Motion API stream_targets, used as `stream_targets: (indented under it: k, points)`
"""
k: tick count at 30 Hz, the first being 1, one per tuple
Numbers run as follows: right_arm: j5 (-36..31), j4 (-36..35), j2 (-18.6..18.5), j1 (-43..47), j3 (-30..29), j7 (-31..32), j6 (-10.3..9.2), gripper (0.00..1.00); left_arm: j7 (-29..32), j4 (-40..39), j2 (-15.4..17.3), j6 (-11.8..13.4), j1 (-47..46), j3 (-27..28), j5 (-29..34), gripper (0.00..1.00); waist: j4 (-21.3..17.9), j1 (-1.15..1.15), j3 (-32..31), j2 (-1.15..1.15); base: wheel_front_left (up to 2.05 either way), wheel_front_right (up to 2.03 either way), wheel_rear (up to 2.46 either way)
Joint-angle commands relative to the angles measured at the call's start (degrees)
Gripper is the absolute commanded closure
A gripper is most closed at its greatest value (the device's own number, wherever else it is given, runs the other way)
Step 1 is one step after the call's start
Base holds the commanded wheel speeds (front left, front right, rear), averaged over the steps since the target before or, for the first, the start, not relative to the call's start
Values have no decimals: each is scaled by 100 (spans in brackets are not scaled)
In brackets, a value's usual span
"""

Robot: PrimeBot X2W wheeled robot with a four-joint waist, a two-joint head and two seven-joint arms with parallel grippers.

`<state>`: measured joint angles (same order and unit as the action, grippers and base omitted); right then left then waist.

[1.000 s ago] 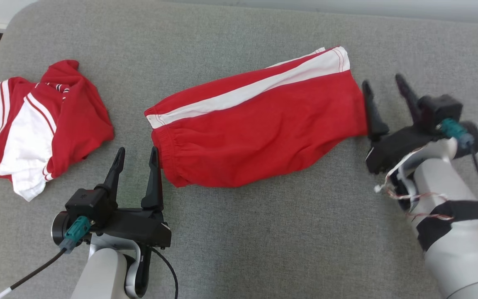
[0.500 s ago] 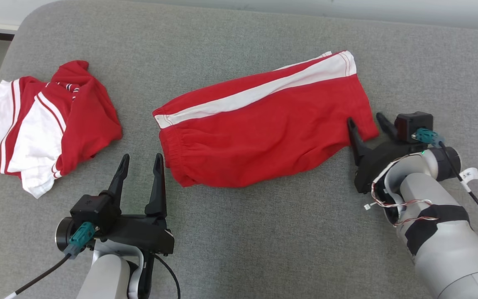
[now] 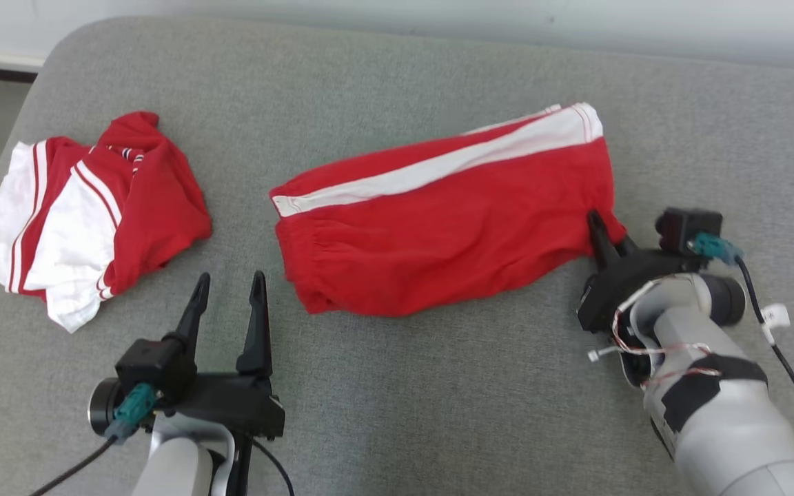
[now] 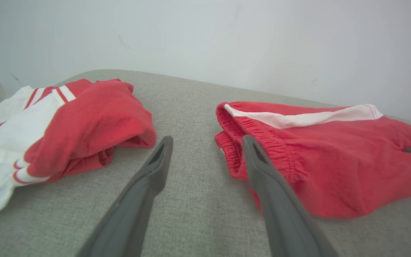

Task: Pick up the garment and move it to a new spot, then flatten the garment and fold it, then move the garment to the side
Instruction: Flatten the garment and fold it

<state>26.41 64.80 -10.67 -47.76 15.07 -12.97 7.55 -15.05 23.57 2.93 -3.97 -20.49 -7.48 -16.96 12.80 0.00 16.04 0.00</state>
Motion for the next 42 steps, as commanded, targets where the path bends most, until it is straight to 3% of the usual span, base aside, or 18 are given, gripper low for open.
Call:
stream_targets:
  k: [1, 16, 31, 36, 42]
  points:
    - [124, 13, -21, 202, -61, -63, -14, 100, -18, 22, -6, 3, 136, 1, 60, 0, -98, 0, -134, 0, 0, 0, 0]
    - [848, -922, 5, 1607, -643, -215, -14, 100, -18, 148, -5, -79, 753, 109, 256, 0, -675, 0, -780, 0, 0, 0, 0]
    - [368, -1629, 90, 2144, -1003, -216, -14, 100, -18, 134, -5, -117, 1018, 132, 341, 0, -777, 0, -890, 0, 0, 0, 0]
    - [56, -2189, 252, 2043, -789, -216, -14, 100, -18, 174, -5, -113, 1045, 107, 292, 0, -721, 0, -888, 0, 0, 0, 0]
    - [-58, -2577, 447, 1850, -75, -215, -14, 100, -18, 226, -5, -91, 1101, 65, 227, 0, -599, 0, -919, 0, 0, 0, 0]
